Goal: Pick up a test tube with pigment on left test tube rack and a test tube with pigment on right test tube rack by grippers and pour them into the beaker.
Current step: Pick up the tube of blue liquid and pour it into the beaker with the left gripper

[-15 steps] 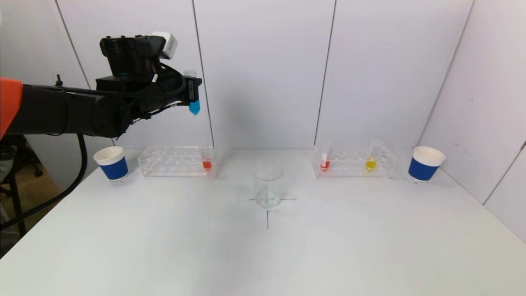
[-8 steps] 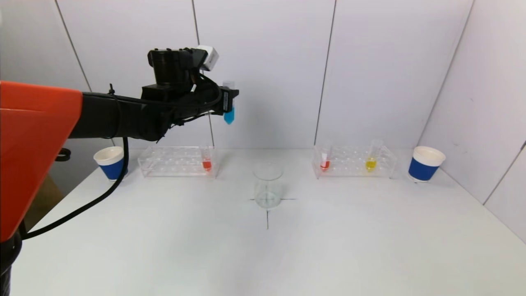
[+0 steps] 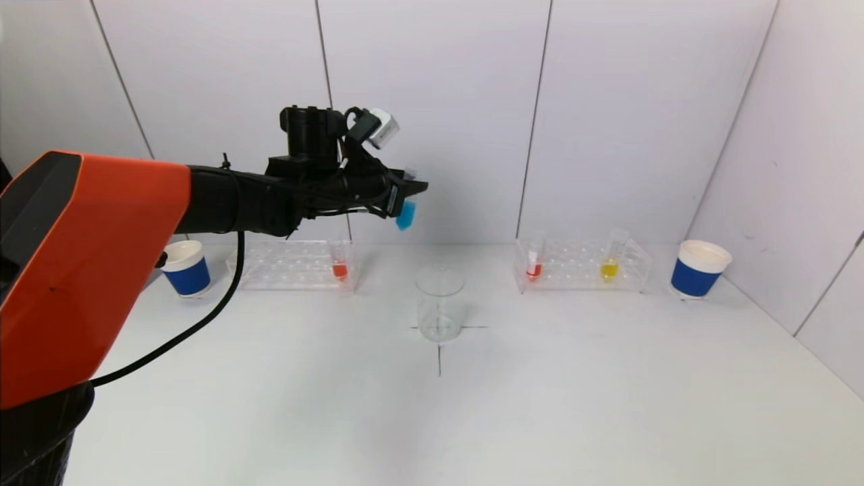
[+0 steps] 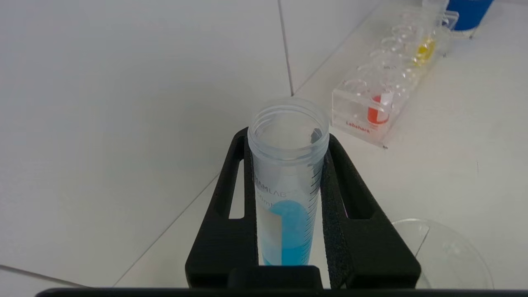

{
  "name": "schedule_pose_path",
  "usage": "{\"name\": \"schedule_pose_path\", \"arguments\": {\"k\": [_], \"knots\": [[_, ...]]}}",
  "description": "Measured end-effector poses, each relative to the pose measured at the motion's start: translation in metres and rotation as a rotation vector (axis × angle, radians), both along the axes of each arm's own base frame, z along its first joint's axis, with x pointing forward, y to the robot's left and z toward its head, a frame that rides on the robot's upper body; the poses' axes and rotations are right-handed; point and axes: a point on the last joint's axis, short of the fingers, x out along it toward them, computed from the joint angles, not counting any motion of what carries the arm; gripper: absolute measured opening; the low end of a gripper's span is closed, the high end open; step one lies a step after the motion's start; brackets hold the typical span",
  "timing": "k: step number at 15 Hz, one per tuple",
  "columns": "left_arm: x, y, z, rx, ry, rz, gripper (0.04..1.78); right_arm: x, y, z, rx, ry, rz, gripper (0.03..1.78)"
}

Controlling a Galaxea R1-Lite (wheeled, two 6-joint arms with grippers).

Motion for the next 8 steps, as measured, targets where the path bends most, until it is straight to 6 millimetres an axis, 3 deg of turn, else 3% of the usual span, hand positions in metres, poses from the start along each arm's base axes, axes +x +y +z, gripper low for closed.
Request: {"name": "schedule_pose_path", "arguments": {"k": [8], "knots": [[0.000,-0.005,-0.025,0.282,-0.158,-0.210,0.45,0.000,0.000,0.000,0.000,0.000,0.000,1.77]]}}
